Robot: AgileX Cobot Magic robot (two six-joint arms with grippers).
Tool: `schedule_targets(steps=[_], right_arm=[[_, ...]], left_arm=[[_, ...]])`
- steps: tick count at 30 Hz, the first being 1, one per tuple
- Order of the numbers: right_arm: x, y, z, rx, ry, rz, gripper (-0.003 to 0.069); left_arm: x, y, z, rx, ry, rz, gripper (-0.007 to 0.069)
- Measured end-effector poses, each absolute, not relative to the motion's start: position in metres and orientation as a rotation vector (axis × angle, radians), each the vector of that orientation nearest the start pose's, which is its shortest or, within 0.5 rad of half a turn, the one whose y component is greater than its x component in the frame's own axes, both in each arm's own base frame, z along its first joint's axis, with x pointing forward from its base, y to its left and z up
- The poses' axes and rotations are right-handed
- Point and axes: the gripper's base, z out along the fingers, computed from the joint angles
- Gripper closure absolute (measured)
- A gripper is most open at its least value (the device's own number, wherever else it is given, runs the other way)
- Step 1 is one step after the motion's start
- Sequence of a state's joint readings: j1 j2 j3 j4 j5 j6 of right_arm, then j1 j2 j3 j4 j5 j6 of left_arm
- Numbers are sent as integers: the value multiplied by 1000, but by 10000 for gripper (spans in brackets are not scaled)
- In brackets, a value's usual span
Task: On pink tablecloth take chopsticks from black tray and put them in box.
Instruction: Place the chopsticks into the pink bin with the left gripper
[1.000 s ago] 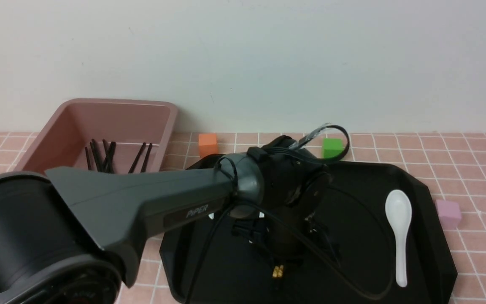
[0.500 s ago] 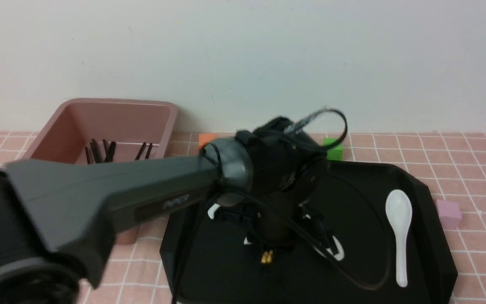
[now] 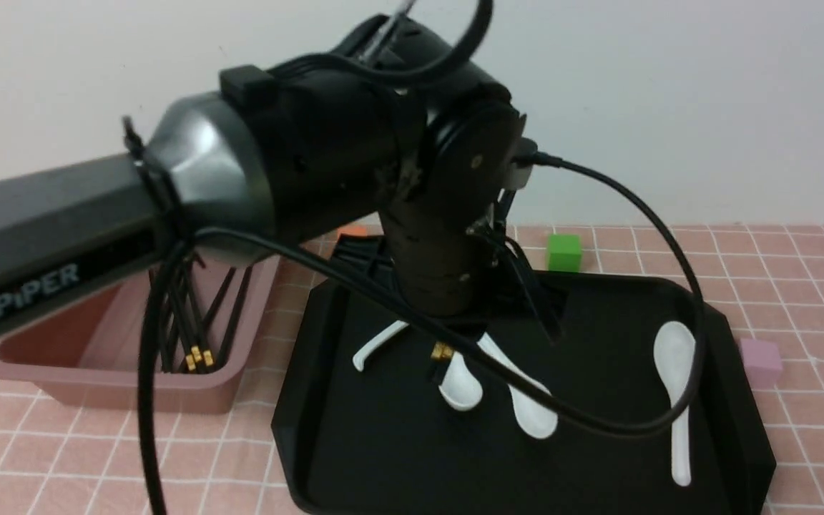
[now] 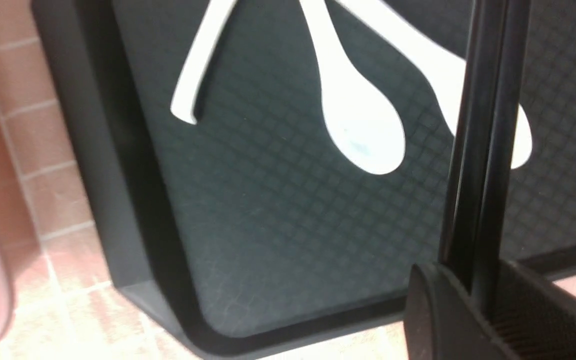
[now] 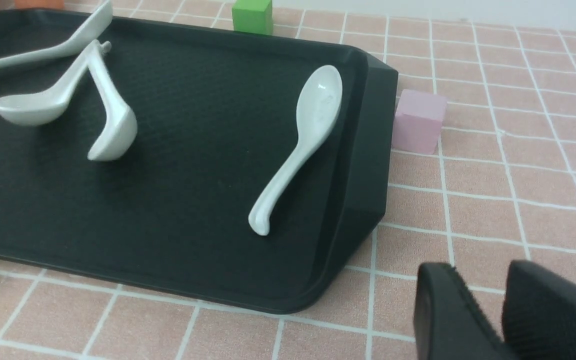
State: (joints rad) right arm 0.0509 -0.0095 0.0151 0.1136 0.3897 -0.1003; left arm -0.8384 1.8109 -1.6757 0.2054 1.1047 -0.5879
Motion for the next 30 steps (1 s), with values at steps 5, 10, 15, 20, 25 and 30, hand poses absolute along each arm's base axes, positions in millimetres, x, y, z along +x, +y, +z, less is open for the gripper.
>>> schedule_targets(steps=[5,10,15,20,25,30], right_arm=[[52,7,174,-73,1876,79,456],[52,7,174,-73,1876,79,456],[52,7,174,-73,1876,79,456],[52,7,174,-73,1876,79,456],[52,7,174,-73,1876,79,455],[52,7,174,-73,1876,79,447]], left_arm=[[274,-271,327,413,2642,-132,501],[298,-230,329,305,2682,-35,501],[328,-166,306,116,2766,87,501],[348,-104,279,-54,2803,140,501],[364,-60,274,-164,2741,92,501],[372,-47,267,-137,2739,126,501]])
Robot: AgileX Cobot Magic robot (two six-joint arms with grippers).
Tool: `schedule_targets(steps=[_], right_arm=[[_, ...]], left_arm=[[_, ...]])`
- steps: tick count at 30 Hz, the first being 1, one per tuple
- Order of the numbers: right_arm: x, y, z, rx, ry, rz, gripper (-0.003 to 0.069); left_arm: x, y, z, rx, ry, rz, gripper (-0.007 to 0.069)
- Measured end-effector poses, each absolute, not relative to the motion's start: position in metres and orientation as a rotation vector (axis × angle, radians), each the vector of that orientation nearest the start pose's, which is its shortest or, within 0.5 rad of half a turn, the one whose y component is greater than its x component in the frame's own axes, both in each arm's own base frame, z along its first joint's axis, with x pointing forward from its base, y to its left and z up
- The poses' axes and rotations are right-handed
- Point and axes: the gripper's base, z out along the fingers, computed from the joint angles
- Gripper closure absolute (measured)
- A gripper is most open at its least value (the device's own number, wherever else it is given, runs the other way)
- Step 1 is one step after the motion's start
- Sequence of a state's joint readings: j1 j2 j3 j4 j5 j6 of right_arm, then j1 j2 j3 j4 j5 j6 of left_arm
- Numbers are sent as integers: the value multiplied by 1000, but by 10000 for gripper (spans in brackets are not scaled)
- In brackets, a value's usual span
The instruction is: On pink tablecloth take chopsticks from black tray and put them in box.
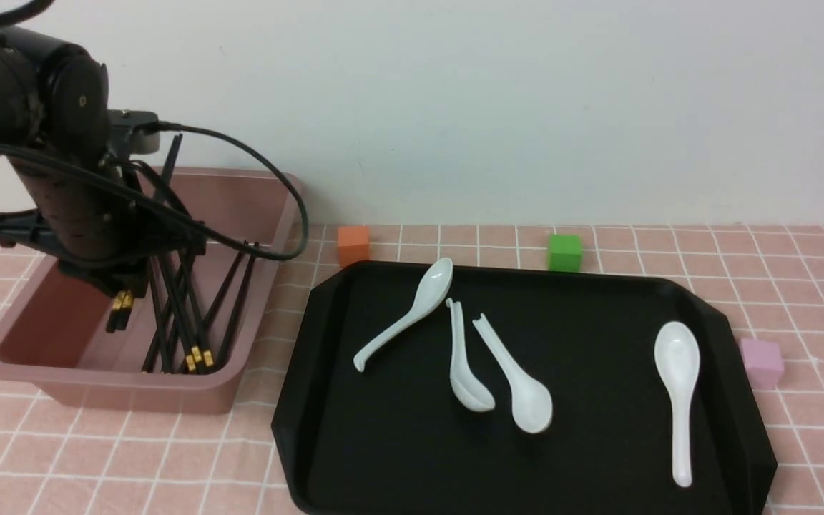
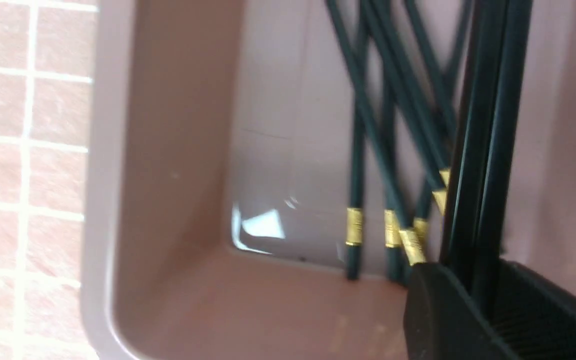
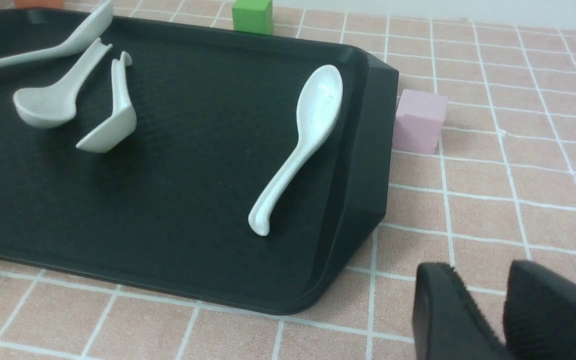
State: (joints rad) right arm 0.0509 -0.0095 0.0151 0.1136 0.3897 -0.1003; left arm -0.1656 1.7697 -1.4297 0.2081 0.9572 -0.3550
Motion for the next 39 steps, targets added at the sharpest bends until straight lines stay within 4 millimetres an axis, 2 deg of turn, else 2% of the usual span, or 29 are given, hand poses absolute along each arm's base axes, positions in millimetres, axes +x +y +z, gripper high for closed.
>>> schedule_targets(steps=[6,11,14,18,21,22,24,25,26,27,28,30,31,32,33,34,36,38,39], right_arm=[[52,7,174,-73,1876,79,440],[52,7,174,-73,1876,79,433],[52,7,174,-73,1876,79,430],[52,7,174,-73,1876,79,428],[52,7,174,-73,1876,79,425],[52,7,174,-73,1876,79,424],[52,7,174,-73,1876,79,423],[52,7,174,-73,1876,79,423],[52,7,174,-73,1876,79,421],[52,7,174,-73,1876,79,421],[52,7,174,-73,1876,79,421],[52,7,174,-73,1876,79,420],[52,7,174,-73,1876,79,420],[52,7,174,-73,1876,79,420],[52,7,174,-73,1876,79,420],[52,7,174,-73,1876,79,420],[52,7,174,-73,1876,79,420],[52,7,174,-73,1876,79,420],[52,7,174,-73,1876,79,420]], left_arm=[[379,-44,250,-106,2777,184,501],[382,-43,243,-82,2777,222,499],[384,-41,243,-60,2763,252,467],[385,-37,245,-25,2734,328,304],[383,-36,252,-57,2716,318,223],[382,-36,253,-63,2714,314,218],[373,-37,273,-98,2678,267,186],[372,-37,275,-104,2676,257,186],[362,-37,298,-130,2625,201,203],[355,-38,309,-145,2598,166,230],[354,-37,312,-145,2590,164,230],[325,-37,352,-177,2477,57,344],[322,-37,355,-179,2465,44,366],[293,-35,381,-179,2370,-24,470],[289,-35,383,-179,2360,-35,482],[270,-33,391,-176,2307,-74,565],[236,-30,403,-172,2209,-132,638],[202,-26,403,-168,2116,-183,638],[186,-25,396,-166,2077,-207,638]])
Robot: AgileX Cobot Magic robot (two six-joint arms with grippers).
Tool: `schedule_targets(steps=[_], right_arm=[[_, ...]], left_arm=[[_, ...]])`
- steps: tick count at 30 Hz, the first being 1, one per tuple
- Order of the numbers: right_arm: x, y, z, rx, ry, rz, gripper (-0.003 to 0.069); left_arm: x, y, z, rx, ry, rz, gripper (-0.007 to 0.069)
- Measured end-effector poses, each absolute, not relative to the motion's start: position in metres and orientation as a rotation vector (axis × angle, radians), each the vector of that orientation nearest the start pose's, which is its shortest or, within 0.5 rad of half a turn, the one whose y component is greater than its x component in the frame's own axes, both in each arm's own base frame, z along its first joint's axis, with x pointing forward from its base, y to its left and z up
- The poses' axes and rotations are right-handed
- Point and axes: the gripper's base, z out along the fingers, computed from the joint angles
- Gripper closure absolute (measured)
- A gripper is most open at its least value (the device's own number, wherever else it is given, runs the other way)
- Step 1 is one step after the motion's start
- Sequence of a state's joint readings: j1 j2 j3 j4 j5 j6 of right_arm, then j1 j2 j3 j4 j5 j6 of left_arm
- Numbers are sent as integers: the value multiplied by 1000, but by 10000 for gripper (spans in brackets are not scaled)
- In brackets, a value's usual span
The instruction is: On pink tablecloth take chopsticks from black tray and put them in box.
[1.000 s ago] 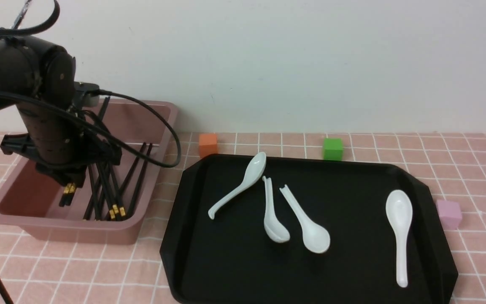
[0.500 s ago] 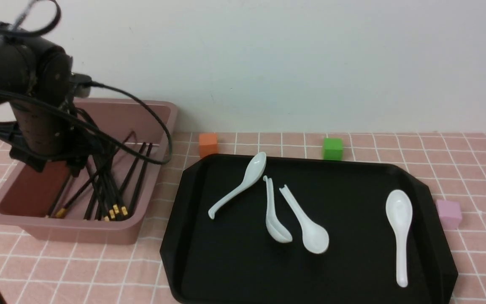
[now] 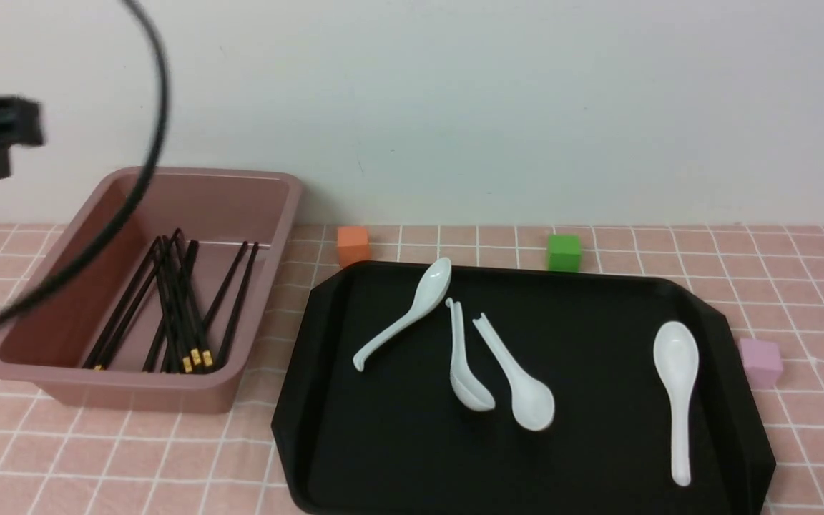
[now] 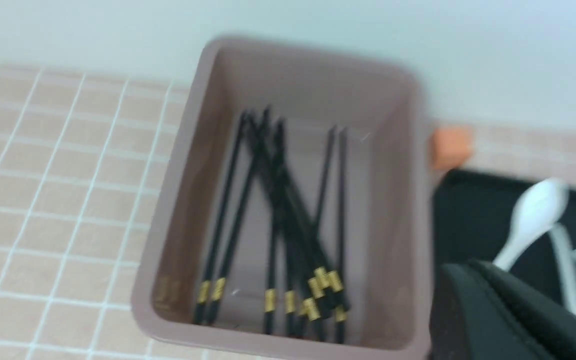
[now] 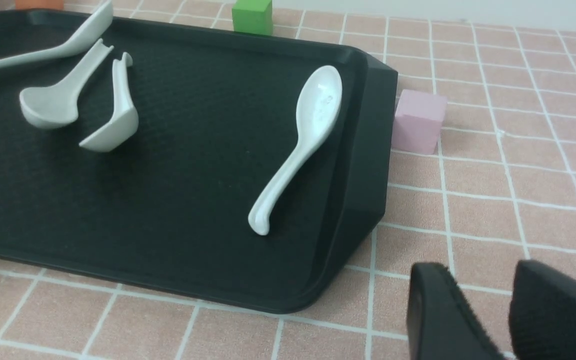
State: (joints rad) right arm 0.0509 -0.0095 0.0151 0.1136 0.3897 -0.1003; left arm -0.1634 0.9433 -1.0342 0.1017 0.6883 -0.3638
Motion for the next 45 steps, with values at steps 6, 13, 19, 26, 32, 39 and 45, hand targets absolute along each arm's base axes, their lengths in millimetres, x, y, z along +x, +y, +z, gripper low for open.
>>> schedule_targets(steps=[6,13,19,26,32,39,45], right_arm=[[52,7,174,-73,1876,79,420],[52,7,174,-73,1876,79,420],[52,7,174,-73,1876,79,420],[52,7,174,-73,1876,79,420],[52,7,174,-73,1876,79,420],[52,7,174,-73,1876,79,420],[52,7,174,-73,1876,79,420]], left_arm=[[106,-17,349,-179,1834,-360,638],[69,-12,281,-192,1740,-416,638],[67,-12,264,-192,1751,-411,638],[67,-12,261,-193,1758,-410,638],[68,-12,260,-193,1742,-411,638],[62,-5,239,-191,1674,-276,638],[55,1,192,-279,1694,-195,638]])
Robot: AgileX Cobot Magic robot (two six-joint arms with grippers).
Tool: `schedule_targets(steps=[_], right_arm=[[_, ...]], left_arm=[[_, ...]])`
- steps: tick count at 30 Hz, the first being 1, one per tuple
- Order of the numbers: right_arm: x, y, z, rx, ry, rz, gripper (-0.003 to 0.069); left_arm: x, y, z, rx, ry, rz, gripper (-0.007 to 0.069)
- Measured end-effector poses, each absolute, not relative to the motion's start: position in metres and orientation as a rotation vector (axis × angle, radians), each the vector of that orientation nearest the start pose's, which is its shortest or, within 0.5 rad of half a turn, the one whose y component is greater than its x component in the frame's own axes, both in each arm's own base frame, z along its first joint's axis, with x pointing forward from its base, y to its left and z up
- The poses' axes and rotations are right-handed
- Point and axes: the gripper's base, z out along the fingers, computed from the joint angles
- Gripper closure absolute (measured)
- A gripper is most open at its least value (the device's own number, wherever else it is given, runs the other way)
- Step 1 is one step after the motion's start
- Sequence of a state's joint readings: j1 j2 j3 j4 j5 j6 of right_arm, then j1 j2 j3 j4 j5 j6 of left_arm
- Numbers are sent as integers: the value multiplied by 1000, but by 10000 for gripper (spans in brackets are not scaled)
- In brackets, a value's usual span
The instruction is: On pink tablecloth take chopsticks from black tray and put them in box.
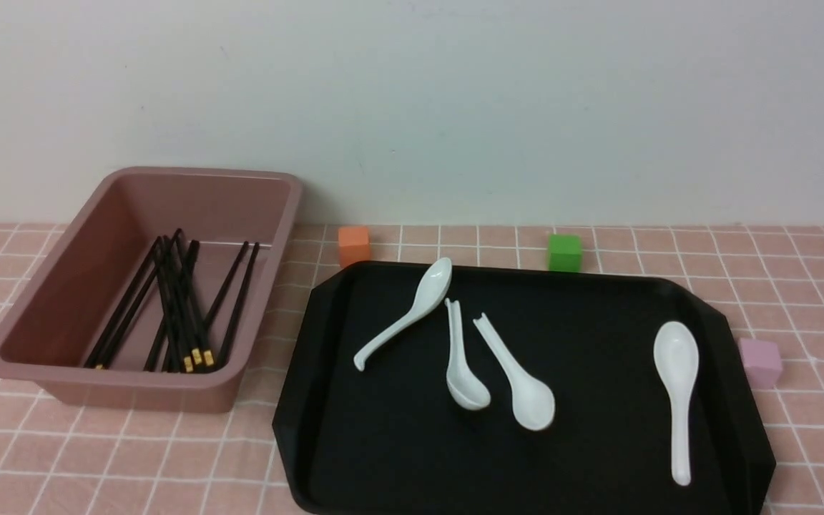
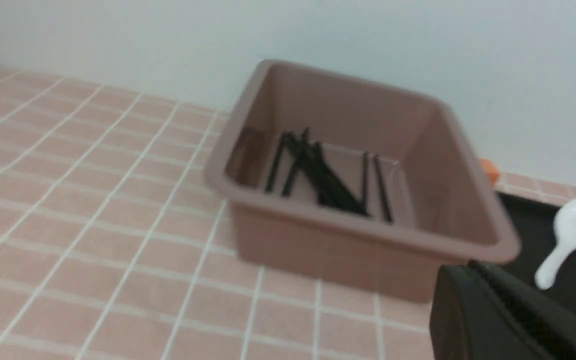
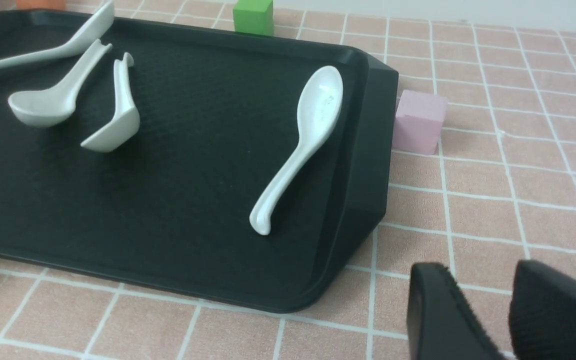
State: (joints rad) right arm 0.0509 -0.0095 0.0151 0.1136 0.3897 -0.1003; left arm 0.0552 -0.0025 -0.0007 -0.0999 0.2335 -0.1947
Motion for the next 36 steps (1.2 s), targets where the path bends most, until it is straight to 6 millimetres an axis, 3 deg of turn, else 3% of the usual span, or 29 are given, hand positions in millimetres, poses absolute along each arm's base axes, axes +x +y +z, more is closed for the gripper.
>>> schedule_targets(steps=[5,36], right_arm=[[52,7,174,-73,1875,79,420],[52,7,174,-73,1875,78,419]], left_arm=[[52,-1,169,-311,1866,-202,638],[52,-1,169,-310,1873,-203,629]])
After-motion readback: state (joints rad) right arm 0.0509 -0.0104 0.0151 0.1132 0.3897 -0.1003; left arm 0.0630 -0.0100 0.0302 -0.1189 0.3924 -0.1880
